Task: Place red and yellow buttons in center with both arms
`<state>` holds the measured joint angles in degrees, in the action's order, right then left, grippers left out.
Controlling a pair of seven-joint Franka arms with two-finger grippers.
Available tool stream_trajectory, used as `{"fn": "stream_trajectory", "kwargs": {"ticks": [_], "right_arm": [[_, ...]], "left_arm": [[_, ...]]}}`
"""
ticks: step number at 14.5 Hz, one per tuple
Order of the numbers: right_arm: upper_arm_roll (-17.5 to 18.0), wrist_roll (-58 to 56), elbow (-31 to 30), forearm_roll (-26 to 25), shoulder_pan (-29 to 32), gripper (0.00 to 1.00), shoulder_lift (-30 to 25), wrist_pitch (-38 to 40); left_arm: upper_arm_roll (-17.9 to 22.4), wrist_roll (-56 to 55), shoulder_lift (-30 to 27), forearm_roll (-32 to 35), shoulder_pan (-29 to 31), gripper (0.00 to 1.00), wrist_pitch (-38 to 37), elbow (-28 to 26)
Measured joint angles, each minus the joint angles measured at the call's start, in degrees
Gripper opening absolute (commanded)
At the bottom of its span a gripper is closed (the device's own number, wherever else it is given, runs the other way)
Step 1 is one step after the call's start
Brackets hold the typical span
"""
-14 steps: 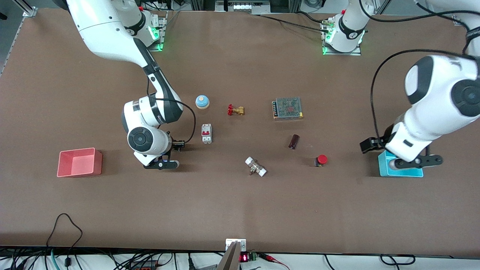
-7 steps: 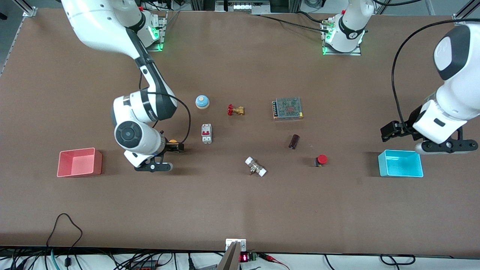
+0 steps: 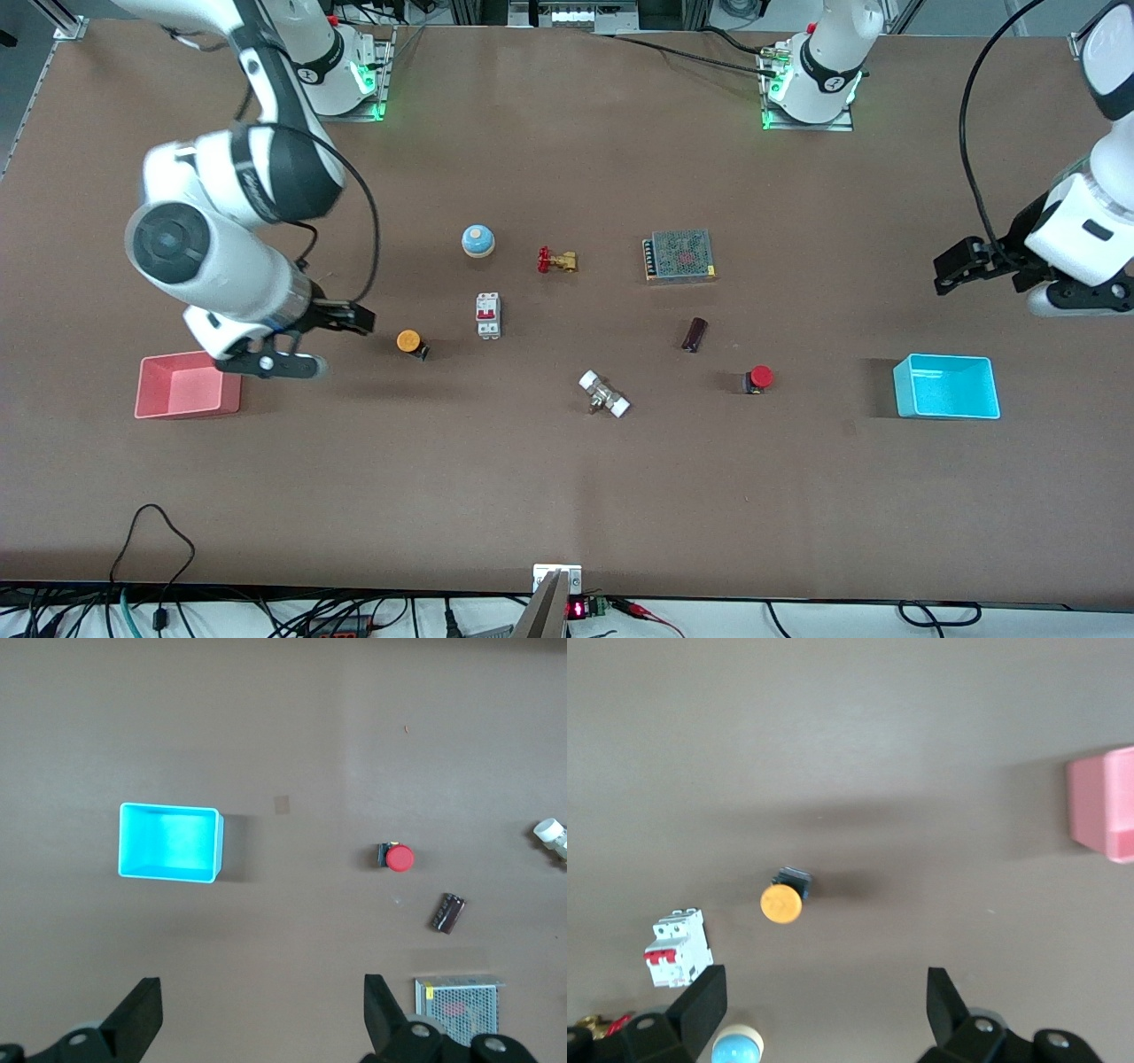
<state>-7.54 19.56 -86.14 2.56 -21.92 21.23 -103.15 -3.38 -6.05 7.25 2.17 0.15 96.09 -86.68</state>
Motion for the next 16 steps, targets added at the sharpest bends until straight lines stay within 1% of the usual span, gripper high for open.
{"fn": "stream_trajectory", "kwargs": {"ticks": [3, 6, 8, 11, 13, 16], "right_arm": [[-3.1, 0.0, -0.1, 0.0, 0.1, 1.00, -3.4, 2.8], [-7.0, -0.7, -0.2, 0.0, 0.1, 1.00, -4.4, 3.8], [-9.2, -2.3, 1.5, 0.0, 1.0, 1.00, -4.6, 5.2], [-9.3, -9.4, 3.7, 0.0, 7.3, 1.00, -6.2, 7.3], [-8.5, -15.7, 3.7, 0.0, 12.0, 1.00, -7.4, 7.8], [-4.5, -19.0, 3.7, -0.1, 17.6, 1.00, -8.8, 8.6]], "left_arm": [[0.0, 0.6, -0.2, 0.0, 0.0, 1.00, -3.8, 2.7], [0.0, 1.6, -0.4, 0.0, 0.1, 1.00, -6.3, 4.5], [0.0, 2.0, -1.1, 0.0, 0.1, 1.00, -6.5, 4.9], [0.0, 2.0, -1.6, 0.0, 0.1, 1.00, -6.6, 4.9], [0.0, 2.0, -1.6, 0.0, 0.1, 1.00, -6.6, 4.8], [0.0, 2.0, -1.6, 0.0, 0.4, 1.00, -6.9, 4.8]]}}
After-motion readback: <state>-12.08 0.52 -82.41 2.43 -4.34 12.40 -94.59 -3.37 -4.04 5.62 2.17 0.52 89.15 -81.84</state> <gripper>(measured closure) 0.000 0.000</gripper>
